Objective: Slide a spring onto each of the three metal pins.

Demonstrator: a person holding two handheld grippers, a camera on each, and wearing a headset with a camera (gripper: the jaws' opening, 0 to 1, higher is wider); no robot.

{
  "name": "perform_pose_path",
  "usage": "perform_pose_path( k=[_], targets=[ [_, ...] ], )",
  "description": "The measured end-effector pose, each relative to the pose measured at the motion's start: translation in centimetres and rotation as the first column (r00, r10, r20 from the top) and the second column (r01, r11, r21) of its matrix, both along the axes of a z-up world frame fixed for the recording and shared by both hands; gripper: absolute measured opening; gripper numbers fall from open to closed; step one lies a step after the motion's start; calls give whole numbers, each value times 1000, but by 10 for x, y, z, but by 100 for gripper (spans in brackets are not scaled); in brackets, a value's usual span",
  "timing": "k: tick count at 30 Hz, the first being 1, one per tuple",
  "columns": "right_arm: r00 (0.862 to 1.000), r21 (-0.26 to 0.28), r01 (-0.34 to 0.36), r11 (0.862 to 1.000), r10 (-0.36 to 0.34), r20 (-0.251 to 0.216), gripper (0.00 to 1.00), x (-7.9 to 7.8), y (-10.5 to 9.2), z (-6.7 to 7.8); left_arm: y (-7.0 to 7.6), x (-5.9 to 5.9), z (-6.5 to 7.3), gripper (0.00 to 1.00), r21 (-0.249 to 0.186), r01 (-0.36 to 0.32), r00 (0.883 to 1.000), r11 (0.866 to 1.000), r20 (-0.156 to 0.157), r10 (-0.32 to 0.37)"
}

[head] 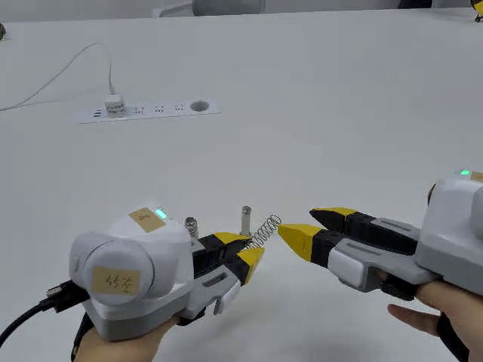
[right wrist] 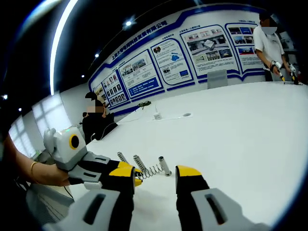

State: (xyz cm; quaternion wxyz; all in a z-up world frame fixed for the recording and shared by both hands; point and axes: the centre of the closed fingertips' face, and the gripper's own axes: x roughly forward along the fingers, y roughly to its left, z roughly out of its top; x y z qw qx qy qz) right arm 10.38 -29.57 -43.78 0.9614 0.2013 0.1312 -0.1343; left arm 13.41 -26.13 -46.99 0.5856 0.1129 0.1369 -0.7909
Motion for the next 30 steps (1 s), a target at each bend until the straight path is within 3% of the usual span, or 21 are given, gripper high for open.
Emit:
perform_pose_path(
  k=[6,9,18,30],
  targets=[
    [999,109,-13,994,7,52,32,6,9,1,10,-3,14,9,-54,16,999,998,-43,-18],
    [997,136,-23,990,14,71,30,7,11,3,13,-3,18,9,-68,20,999,997,-49,-23],
    [989,269,-53,962,14,147,27,13,19,8,19,-7,29,9,-118,28,995,993,-92,-39],
    [980,351,-105,931,37,196,20,20,31,15,28,-10,44,9,-173,40,993,984,-104,-59]
  ],
)
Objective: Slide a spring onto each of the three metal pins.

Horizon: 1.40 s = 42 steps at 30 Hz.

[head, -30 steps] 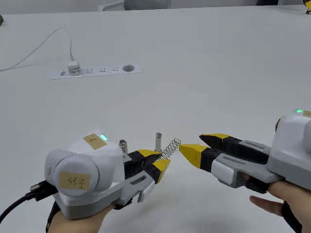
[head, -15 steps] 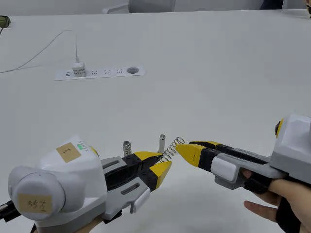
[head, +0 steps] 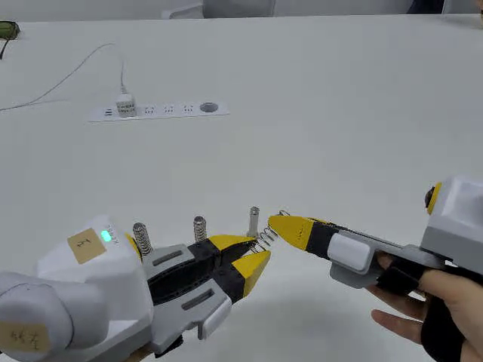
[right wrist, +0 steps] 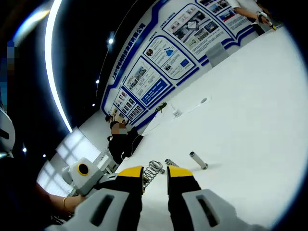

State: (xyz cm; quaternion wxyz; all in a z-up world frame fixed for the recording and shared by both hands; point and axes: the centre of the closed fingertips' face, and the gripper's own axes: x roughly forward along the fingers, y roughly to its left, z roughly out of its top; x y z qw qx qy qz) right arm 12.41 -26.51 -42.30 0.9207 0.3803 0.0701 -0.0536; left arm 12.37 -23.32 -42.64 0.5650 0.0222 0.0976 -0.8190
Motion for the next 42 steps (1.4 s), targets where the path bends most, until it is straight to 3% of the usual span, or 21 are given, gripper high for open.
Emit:
perform_pose_path(
  k=[4,7,11,17,21,22,23,24,29,33,42],
  targets=[
    [1000,33,-11,999,11,26,17,3,4,5,2,0,2,9,-9,5,1000,1000,-5,-5],
    [999,30,-22,999,21,24,16,4,7,5,3,0,1,9,1,2,1000,1000,-14,-2],
    [998,37,-44,998,42,41,13,6,11,9,5,1,-1,10,13,-3,1000,1000,1,3],
    [997,-11,-65,998,65,33,13,8,17,10,7,2,-3,10,36,-12,1000,999,1,12],
    [997,-14,-67,998,67,38,12,10,17,11,8,4,-2,11,47,-27,1000,999,0,27],
    [997,-12,-67,998,68,37,12,10,17,11,8,5,-2,11,52,-36,999,998,18,36],
    [997,-13,-66,998,67,38,12,10,17,11,8,8,-4,11,58,-43,997,997,65,39],
    [997,-24,-61,998,62,39,12,11,16,12,9,7,-4,12,65,-41,997,997,73,36],
    [999,-73,-48,996,50,20,12,12,12,13,10,9,-4,22,70,-54,995,996,82,48],
    [999,-111,-39,993,41,13,12,13,8,15,15,16,-13,30,116,-91,992,989,97,79],
    [999,-176,-40,984,40,-4,11,21,-5,19,28,33,-20,37,154,-153,982,976,134,133]
  ],
)
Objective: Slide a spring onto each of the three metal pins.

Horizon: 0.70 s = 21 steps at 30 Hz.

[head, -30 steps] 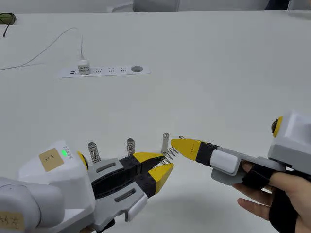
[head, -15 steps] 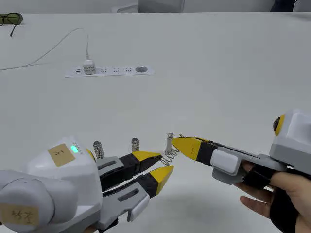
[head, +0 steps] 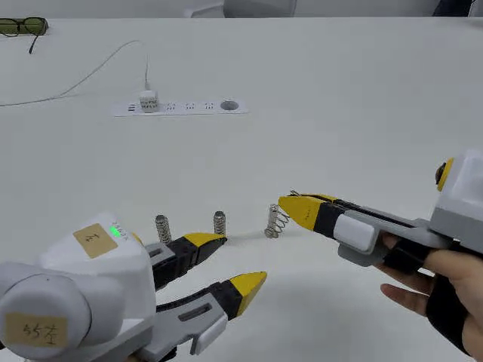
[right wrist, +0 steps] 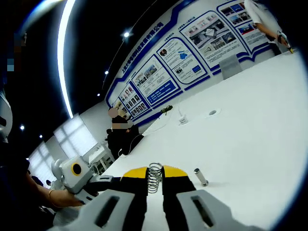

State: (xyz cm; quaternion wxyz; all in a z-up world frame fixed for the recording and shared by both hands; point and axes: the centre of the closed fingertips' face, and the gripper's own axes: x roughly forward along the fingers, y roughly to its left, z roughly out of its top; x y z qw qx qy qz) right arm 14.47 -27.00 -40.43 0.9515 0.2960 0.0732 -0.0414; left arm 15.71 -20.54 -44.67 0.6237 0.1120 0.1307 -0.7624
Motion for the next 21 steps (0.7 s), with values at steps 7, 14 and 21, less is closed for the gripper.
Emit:
perform_pose_path(
  k=[7,14,21],
  targets=[
    [1000,-64,-2,998,1,-21,11,8,-8,3,10,16,-5,48,23,-72,997,997,27,71],
    [999,-116,3,993,-8,-45,11,15,-18,0,19,30,-10,54,40,-132,991,990,25,131],
    [996,-158,37,987,-48,-69,11,17,-33,-5,23,38,-14,63,61,-168,986,984,28,167]
  ],
)
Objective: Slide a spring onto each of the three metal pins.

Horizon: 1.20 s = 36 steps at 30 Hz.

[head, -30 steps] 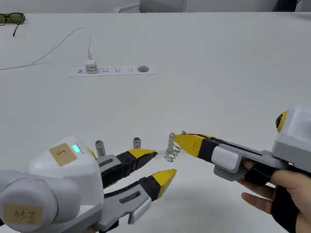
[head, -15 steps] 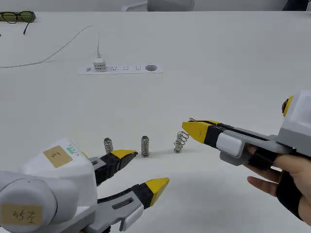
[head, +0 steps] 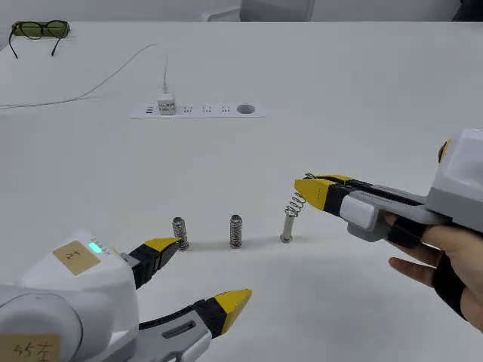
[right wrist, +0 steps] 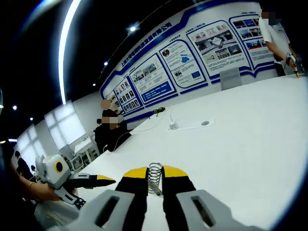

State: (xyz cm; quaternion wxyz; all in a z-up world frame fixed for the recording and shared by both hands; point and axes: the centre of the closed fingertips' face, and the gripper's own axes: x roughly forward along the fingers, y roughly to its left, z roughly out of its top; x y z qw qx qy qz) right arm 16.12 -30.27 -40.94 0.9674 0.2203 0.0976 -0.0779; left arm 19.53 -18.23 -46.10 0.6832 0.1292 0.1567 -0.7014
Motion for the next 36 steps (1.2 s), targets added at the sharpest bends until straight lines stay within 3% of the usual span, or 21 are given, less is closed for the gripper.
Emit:
perform_pose_path(
  k=[11,14,20,27,36],
  targets=[
    [998,-93,29,995,-35,-61,11,3,-16,-12,4,12,-8,76,16,-55,998,998,-15,55],
    [997,-108,33,994,-40,-71,11,5,-18,-16,5,15,-11,78,30,-66,998,997,2,66],
    [995,-159,29,987,-43,-88,11,11,-23,-23,7,20,-14,83,38,-92,996,995,-11,93],
    [994,-180,24,983,-43,-105,12,17,-26,-30,8,26,-15,92,35,-121,992,992,-28,122],
    [990,-235,7,972,-40,-136,12,21,-25,-38,10,31,-16,94,40,-145,989,989,-33,146]
  ],
)
